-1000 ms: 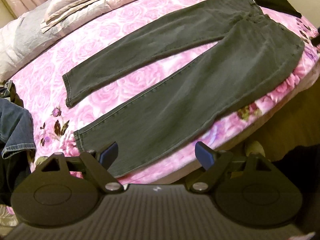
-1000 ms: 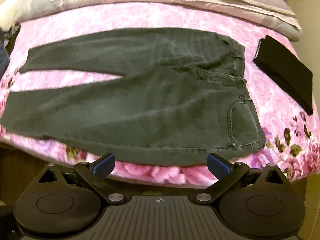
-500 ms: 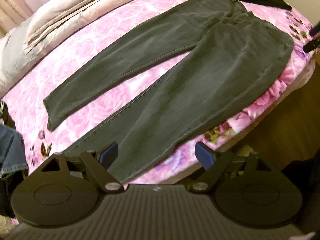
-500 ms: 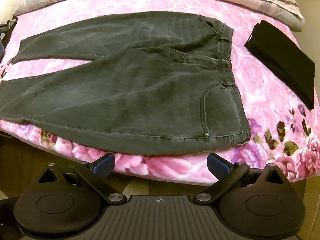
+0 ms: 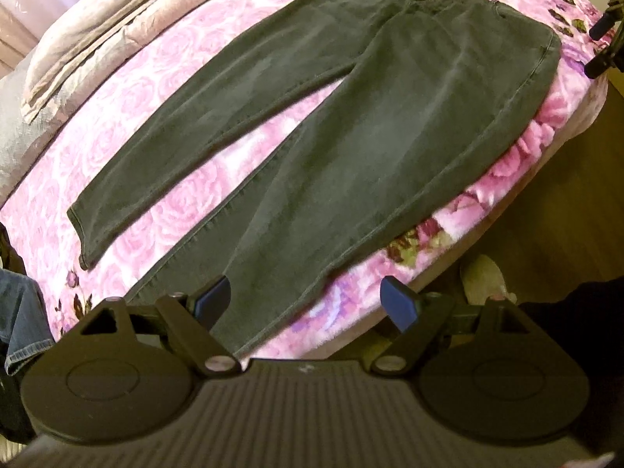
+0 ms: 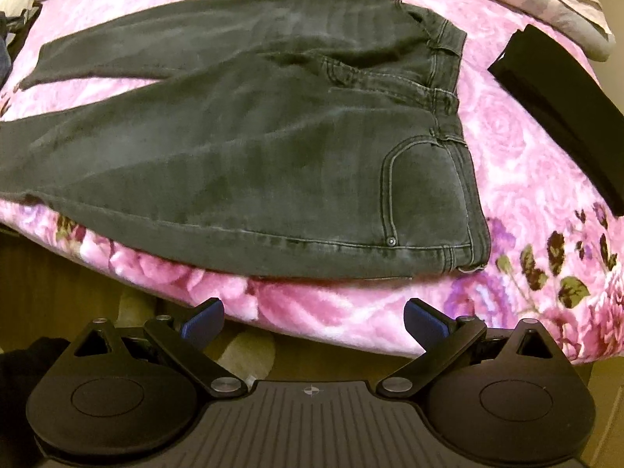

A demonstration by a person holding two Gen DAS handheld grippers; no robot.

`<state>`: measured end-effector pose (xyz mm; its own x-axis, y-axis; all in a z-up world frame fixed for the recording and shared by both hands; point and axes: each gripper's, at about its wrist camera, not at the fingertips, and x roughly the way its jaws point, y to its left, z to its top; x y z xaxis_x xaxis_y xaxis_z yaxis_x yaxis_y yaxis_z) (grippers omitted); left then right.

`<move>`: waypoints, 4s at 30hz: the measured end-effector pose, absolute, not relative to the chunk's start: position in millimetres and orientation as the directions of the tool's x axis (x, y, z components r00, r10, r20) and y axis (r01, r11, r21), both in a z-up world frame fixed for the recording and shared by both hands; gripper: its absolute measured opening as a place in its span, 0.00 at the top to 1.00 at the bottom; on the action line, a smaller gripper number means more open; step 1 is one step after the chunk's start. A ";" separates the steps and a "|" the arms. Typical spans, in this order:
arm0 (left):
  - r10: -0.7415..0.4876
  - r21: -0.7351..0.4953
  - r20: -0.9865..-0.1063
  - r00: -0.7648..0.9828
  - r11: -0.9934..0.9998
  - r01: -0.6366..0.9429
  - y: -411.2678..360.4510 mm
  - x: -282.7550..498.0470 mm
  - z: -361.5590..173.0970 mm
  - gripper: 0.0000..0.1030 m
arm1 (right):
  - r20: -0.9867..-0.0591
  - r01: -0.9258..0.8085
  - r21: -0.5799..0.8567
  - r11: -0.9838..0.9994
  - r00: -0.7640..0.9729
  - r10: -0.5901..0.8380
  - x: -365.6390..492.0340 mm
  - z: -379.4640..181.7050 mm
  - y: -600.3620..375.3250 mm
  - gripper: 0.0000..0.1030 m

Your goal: Fold clothes

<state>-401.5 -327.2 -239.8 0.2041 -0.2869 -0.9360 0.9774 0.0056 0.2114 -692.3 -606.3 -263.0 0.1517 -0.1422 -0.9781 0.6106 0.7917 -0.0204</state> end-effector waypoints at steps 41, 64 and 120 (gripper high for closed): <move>-0.217 0.267 -0.939 0.268 0.038 0.963 -281.0 -372.1 -275.7 0.21 | -0.969 0.487 -0.142 0.862 0.110 -0.222 -652.7 -299.6 -585.8 0.02; -0.224 0.413 -0.891 0.395 -0.037 0.910 -279.6 -323.5 -369.1 0.39 | -0.900 0.077 -0.354 0.932 0.243 -0.362 -625.3 -346.5 -519.6 0.19; -0.324 0.606 -0.771 0.548 -0.106 0.789 -370.4 -292.8 -226.1 0.96 | -0.667 0.020 -0.683 0.730 0.388 -0.635 -682.5 -259.6 -657.0 0.91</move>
<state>-292.8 -370.4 -226.1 0.5483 -0.3242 -0.7708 0.7887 -0.1058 0.6056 -682.5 -657.0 -259.6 0.3885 -0.6355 -0.6673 0.0203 0.7299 -0.6832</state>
